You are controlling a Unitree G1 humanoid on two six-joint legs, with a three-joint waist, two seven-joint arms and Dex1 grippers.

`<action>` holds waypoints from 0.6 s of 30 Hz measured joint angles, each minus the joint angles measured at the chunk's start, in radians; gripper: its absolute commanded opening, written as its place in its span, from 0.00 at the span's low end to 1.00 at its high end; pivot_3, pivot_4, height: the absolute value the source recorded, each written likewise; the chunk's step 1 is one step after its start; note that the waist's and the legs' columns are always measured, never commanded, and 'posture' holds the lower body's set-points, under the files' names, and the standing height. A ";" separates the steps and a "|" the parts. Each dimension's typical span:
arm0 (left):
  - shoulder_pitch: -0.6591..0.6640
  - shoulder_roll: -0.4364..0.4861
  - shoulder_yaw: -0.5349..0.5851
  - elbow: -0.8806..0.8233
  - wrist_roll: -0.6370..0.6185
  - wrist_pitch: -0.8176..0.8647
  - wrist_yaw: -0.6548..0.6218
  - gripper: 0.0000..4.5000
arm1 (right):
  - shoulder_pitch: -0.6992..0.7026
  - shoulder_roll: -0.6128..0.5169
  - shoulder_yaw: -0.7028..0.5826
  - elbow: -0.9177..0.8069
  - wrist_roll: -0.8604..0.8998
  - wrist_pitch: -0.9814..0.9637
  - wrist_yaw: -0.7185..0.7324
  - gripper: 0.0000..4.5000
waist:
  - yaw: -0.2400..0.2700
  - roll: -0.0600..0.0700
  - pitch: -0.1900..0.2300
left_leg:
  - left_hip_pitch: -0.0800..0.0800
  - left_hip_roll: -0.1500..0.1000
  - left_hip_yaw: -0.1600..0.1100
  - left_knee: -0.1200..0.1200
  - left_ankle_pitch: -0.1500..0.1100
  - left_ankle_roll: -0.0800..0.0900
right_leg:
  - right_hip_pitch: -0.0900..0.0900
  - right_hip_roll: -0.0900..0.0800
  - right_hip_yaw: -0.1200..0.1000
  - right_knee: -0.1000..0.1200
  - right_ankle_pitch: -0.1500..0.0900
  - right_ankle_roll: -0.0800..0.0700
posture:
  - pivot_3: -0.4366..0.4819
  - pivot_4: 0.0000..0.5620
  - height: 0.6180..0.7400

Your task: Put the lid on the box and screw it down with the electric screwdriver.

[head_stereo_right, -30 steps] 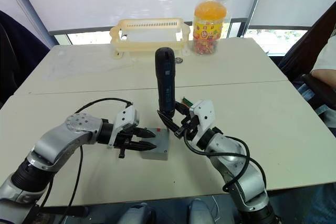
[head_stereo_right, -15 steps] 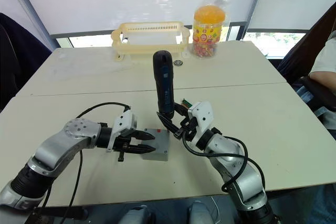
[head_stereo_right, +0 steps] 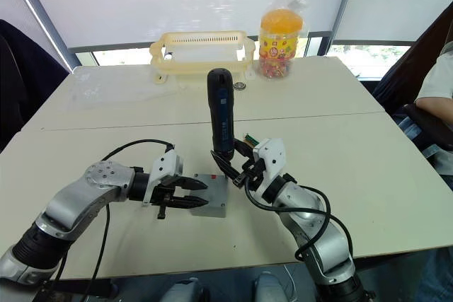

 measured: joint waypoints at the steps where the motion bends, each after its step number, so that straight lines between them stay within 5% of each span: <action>1: 0.000 0.000 0.000 0.001 0.000 -0.001 0.000 0.40 | 0.000 0.001 0.000 0.002 0.000 -0.002 0.000 0.39 | 0.000 0.000 0.000 | 0.000 0.000 0.000 0.000 0.000 0.000 | 0.000 0.000 0.000 0.000 0.000 0.000 | 0.48 0.27 1.00; 18: -0.003 0.000 0.000 0.008 0.001 0.001 0.002 0.40 | 0.012 0.017 0.023 0.036 -0.032 -0.063 -0.006 0.39 | 0.000 0.001 -0.003 | 0.000 0.000 0.000 0.000 0.000 0.000 | 0.000 0.000 0.000 0.000 -0.002 0.000 | 0.48 0.27 1.00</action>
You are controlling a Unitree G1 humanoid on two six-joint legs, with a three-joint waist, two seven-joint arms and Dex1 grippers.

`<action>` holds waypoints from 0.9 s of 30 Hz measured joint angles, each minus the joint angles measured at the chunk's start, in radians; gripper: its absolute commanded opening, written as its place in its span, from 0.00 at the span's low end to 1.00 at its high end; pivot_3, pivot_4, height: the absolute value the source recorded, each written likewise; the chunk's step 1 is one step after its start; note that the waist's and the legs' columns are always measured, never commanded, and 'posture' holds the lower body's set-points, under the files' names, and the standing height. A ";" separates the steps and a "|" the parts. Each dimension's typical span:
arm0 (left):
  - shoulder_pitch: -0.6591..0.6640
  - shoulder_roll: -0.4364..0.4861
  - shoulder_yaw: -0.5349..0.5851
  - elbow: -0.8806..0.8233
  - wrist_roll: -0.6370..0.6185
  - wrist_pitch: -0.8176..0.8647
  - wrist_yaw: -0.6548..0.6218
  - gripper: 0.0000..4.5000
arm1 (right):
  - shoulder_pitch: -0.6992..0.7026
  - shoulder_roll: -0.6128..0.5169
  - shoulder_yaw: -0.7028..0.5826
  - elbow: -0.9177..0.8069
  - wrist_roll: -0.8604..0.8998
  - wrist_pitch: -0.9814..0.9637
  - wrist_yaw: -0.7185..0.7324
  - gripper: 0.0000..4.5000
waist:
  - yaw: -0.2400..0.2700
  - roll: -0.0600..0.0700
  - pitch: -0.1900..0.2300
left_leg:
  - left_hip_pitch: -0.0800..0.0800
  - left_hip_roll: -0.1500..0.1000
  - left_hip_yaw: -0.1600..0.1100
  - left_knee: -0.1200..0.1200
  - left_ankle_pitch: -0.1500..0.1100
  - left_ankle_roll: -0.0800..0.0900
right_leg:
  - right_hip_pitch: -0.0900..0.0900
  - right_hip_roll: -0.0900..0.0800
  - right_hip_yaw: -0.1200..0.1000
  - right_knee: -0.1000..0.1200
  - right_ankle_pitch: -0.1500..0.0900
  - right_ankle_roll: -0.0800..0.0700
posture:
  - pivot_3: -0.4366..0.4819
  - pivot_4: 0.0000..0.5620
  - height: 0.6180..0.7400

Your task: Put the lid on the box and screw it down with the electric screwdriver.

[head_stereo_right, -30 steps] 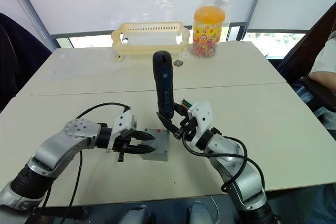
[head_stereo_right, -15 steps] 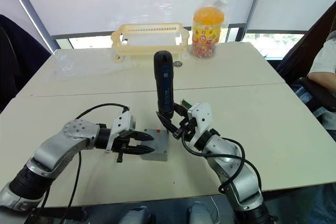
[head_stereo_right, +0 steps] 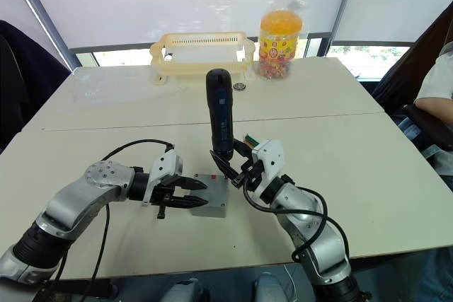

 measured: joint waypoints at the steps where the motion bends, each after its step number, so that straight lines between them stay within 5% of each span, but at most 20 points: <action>1: 0.000 0.000 0.000 0.000 0.000 0.000 0.000 0.40 | 0.001 0.000 0.002 0.002 -0.002 -0.004 0.000 0.39 | 0.000 0.000 0.000 | 0.000 0.000 0.000 0.000 0.000 0.000 | 0.000 0.000 0.000 0.000 0.000 0.000 | 0.48 0.27 1.00; 27: -0.006 0.015 0.000 -0.012 0.000 0.025 0.006 0.40 | 0.025 -0.032 0.012 0.006 -0.040 -0.049 0.020 0.39 | 0.002 0.000 -0.003 | 0.002 0.002 -0.001 0.000 -0.001 0.001 | 0.003 0.000 -0.001 -0.002 -0.004 0.004 | 0.48 0.27 1.00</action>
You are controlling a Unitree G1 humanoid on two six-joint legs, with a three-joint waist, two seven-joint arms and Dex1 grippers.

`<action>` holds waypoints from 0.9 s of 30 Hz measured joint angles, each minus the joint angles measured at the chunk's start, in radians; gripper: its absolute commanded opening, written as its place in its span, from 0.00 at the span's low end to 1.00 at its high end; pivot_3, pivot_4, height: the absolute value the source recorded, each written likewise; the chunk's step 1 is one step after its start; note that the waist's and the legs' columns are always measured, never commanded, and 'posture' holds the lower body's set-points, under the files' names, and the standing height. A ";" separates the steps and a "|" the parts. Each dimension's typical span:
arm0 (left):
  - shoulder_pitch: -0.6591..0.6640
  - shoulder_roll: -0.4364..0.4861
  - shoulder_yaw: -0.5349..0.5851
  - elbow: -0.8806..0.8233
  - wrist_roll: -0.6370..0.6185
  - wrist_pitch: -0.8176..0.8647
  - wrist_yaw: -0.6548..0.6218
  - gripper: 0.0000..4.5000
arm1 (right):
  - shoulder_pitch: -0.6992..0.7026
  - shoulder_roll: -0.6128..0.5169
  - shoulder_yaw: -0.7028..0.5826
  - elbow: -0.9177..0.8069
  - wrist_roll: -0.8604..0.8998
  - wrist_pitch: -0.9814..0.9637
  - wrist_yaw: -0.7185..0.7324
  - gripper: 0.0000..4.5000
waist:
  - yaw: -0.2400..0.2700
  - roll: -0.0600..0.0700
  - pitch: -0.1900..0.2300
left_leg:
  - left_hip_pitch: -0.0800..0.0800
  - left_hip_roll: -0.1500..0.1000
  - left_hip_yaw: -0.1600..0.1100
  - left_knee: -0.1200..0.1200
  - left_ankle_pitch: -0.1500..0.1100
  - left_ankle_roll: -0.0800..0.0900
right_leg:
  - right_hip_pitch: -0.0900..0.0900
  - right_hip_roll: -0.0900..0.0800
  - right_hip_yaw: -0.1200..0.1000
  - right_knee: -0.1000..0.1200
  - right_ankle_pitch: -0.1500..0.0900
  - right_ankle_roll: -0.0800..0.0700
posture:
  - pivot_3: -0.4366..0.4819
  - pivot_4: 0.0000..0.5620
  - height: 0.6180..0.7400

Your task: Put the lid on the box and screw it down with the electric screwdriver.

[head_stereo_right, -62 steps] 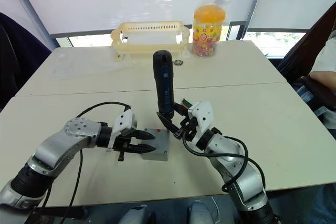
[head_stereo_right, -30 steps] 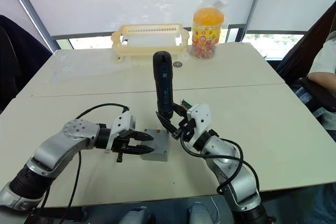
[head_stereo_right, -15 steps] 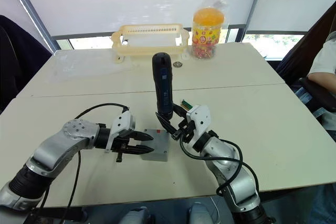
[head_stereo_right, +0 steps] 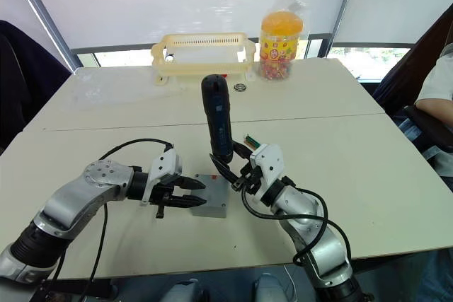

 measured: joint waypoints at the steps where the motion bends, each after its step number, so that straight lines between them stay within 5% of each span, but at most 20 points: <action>1: 0.000 0.000 0.000 0.000 0.000 0.001 0.001 0.40 | 0.000 -0.003 -0.001 0.000 -0.001 0.000 0.001 0.39 | 0.000 0.000 0.000 | 0.000 0.000 0.000 0.000 0.000 0.000 | 0.000 0.000 0.000 0.000 0.000 0.000 | 0.48 0.27 1.00; 27: 0.000 0.000 -0.003 -0.006 0.000 0.008 0.005 0.40 | 0.007 -0.009 -0.001 0.001 -0.007 -0.002 0.009 0.39 | 0.001 -0.001 -0.001 | 0.001 0.000 -0.001 -0.001 -0.001 0.000 | 0.001 -0.001 -0.001 -0.001 -0.004 -0.002 | 0.48 0.27 1.00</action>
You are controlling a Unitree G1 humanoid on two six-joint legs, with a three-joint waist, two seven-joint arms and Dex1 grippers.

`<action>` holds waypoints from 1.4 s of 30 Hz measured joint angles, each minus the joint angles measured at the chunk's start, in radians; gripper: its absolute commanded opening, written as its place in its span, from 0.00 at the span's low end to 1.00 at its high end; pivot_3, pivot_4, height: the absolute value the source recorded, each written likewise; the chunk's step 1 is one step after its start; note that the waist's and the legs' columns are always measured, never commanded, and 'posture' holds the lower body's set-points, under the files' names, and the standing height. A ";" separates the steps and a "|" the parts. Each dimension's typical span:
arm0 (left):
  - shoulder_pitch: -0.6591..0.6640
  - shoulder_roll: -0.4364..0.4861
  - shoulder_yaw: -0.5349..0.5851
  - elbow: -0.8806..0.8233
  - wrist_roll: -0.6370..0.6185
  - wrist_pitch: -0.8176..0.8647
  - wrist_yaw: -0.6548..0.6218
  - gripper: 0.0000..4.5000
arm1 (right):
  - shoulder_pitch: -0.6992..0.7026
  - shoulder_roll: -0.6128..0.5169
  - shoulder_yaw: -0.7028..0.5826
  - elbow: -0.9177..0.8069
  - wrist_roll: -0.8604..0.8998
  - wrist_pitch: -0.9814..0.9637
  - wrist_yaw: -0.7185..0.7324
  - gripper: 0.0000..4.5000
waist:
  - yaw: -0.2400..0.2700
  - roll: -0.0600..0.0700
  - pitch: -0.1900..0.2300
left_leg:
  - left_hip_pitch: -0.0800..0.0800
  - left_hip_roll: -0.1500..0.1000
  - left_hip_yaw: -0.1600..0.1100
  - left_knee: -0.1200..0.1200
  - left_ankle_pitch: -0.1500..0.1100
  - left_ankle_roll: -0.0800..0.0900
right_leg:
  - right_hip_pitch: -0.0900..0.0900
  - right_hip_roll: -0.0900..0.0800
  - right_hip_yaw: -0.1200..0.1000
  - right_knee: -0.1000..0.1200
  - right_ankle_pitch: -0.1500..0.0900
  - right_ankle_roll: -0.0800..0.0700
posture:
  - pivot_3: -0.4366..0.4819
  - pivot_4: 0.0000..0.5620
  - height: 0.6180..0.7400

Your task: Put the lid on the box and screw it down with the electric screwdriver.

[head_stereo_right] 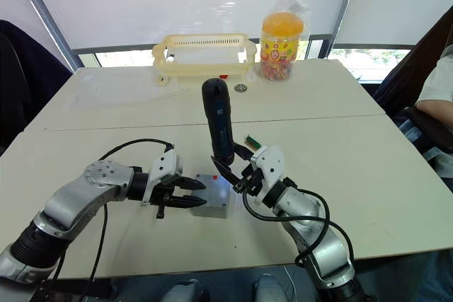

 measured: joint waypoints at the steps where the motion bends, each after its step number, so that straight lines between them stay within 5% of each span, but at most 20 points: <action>1: 0.000 0.000 0.000 0.000 0.000 0.000 0.000 0.40 | 0.000 0.000 0.000 0.000 0.000 0.000 0.000 0.39 | 0.000 0.000 0.000 | 0.000 0.000 0.000 0.000 0.000 0.000 | 0.000 0.000 0.000 0.000 0.000 0.000 | 0.48 0.27 1.00; 21: -0.010 -0.023 -0.016 0.010 0.020 -0.013 -0.002 0.40 | -0.063 0.003 -0.046 -0.036 0.056 0.144 -0.014 0.39 | 0.005 0.001 0.001 | -0.003 -0.003 -0.002 -0.001 0.000 0.000 | -0.001 -0.004 -0.002 -0.001 0.000 0.001 | 0.48 0.27 1.00; 33: -0.031 -0.021 -0.017 0.029 0.020 -0.047 -0.037 0.40 | -0.471 -0.010 -0.419 -0.187 0.683 0.615 -0.280 0.39 | 0.000 0.005 0.011 | -0.005 -0.004 -0.001 -0.012 0.000 0.000 | -0.009 -0.005 -0.002 -0.001 0.002 -0.002 | 0.48 0.27 1.00; 37: -0.040 -0.029 0.019 0.029 -0.030 0.022 -0.028 0.40 | -0.536 -0.163 -0.532 -0.039 0.885 0.779 -0.385 0.39 | 0.002 0.003 0.016 | -0.006 -0.005 0.000 -0.010 0.000 0.000 | -0.009 -0.006 -0.002 -0.003 0.002 -0.003 | 0.48 0.27 1.00; 42: -0.141 0.015 0.109 -0.011 -0.161 0.164 -0.057 0.40 | -0.548 -0.613 -0.557 0.318 1.225 1.193 -0.455 0.39 | 0.003 0.000 0.035 | -0.020 -0.005 0.000 -0.009 0.001 0.001 | -0.019 -0.006 -0.004 -0.004 0.002 -0.002 | 0.48 0.27 1.00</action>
